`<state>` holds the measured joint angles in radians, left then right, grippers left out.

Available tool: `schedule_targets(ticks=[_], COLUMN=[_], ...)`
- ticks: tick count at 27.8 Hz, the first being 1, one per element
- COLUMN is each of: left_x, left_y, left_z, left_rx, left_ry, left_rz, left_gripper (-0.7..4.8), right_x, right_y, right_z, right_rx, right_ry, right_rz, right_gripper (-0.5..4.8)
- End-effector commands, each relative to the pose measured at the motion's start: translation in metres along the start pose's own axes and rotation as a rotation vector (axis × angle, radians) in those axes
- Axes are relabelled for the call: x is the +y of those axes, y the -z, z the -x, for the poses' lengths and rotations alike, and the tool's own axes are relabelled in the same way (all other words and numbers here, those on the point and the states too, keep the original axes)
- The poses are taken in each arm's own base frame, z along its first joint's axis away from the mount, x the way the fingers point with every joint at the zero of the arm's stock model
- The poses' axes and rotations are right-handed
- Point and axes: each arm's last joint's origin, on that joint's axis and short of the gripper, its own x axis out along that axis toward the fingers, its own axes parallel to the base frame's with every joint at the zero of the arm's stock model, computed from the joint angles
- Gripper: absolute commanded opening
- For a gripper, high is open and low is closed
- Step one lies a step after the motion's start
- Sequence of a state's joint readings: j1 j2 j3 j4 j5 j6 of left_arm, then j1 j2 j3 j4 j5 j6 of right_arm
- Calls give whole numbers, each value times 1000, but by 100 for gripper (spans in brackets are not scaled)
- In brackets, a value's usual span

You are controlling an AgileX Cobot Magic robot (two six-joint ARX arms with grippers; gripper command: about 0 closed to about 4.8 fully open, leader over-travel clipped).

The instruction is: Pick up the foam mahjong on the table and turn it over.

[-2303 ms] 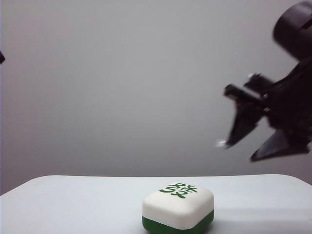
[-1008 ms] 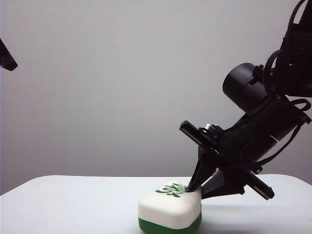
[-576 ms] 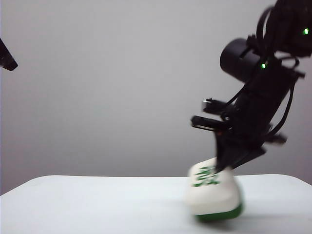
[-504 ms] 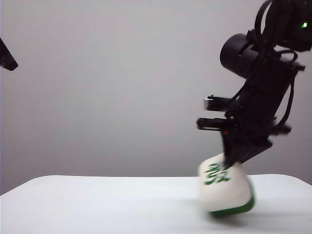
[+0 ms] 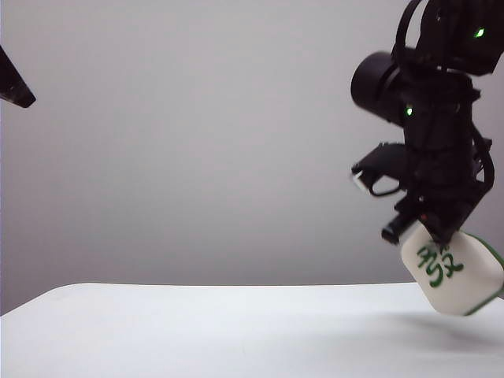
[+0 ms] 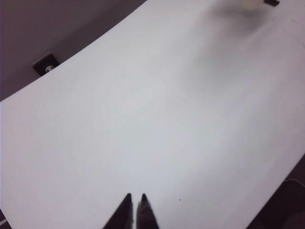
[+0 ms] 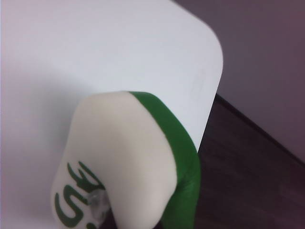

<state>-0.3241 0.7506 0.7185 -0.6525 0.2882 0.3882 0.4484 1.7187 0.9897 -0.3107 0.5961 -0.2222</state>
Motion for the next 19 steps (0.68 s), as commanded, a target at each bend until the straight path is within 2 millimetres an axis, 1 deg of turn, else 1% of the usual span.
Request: schedule_targets(ticks=[1, 3, 4, 5, 6, 7, 9, 10, 11, 13, 17, 19], left_x=[0, 0, 1, 1, 1, 0, 0, 0, 0, 0, -1, -1], left_y=[-2, -2, -2, -2, -2, -2, -2, -2, -2, -2, -3, -3], left_z=[1, 1, 1, 1, 1, 1, 1, 1, 1, 1, 1, 1], left_rx=[-22, -24, -23, -23, -23, -24, -23, -22, -23, -22, -38, -44], left_ry=[-1, -1, -1, -1, -1, -1, 0, 0, 0, 0, 40, 54], left_rz=[-3, -3, -3, -3, -4, -3, -3, -2, -2, -2, 1, 6], left_gripper=[18, 18, 19, 18, 18, 19, 19, 19, 19, 19, 19, 19], right_x=[8, 14, 23, 26, 36, 42, 49, 51, 53, 54, 53, 53], right_y=[1, 4, 5, 5, 2, -1, -6, -8, -11, -15, -24, -26], right_z=[-8, -14, -13, -12, -6, -2, 4, 6, 9, 12, 18, 20], right_rx=[36, 61, 65, 59, 31, 9, -15, -25, -32, -39, -29, -29], right_ry=[19, 10, -30, -71, -195, -308, -398, -427, -463, -513, -645, -680], right_rz=[51, 72, 82, 66, 27, -20, -70, -90, -112, -134, -216, -257], right_gripper=[-6, -1, 27, 51, 86, 87, 88, 98, 126, 161, 198, 216])
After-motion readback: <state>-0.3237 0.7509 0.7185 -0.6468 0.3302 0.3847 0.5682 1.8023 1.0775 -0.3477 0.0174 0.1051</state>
